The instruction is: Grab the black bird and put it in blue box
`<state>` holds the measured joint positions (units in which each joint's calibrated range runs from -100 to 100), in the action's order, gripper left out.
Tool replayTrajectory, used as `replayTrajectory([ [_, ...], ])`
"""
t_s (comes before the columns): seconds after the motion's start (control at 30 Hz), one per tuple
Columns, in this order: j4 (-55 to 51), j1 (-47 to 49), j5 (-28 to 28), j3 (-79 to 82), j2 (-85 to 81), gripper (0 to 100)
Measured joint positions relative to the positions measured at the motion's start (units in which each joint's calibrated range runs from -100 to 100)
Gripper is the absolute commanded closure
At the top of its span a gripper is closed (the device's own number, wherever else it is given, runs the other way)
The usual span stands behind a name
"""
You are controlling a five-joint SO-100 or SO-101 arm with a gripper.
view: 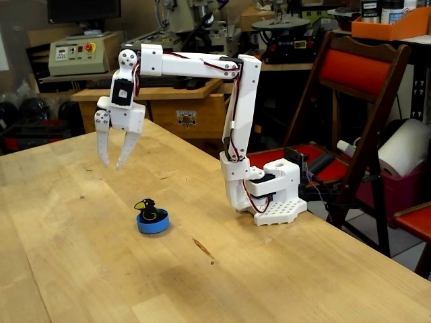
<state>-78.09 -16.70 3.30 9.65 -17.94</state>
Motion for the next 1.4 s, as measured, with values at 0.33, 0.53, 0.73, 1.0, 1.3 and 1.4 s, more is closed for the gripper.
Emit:
replayTrajectory([
  [0.33, -10.72, 7.77, 0.0, -0.6, -7.64, 97],
  [0.53, -12.87, 15.46, 0.15, -0.6, -17.94, 97],
  [0.73, -12.87, 17.66, 0.15, -0.6, -26.61, 97],
  [1.0, -13.03, 18.02, 0.15, 1.63, -29.96, 97],
  [1.3, -13.03, 18.1, 0.15, 13.99, -44.55, 97],
  [1.4, -11.84, 18.1, 0.15, 19.99, -50.47, 97],
])
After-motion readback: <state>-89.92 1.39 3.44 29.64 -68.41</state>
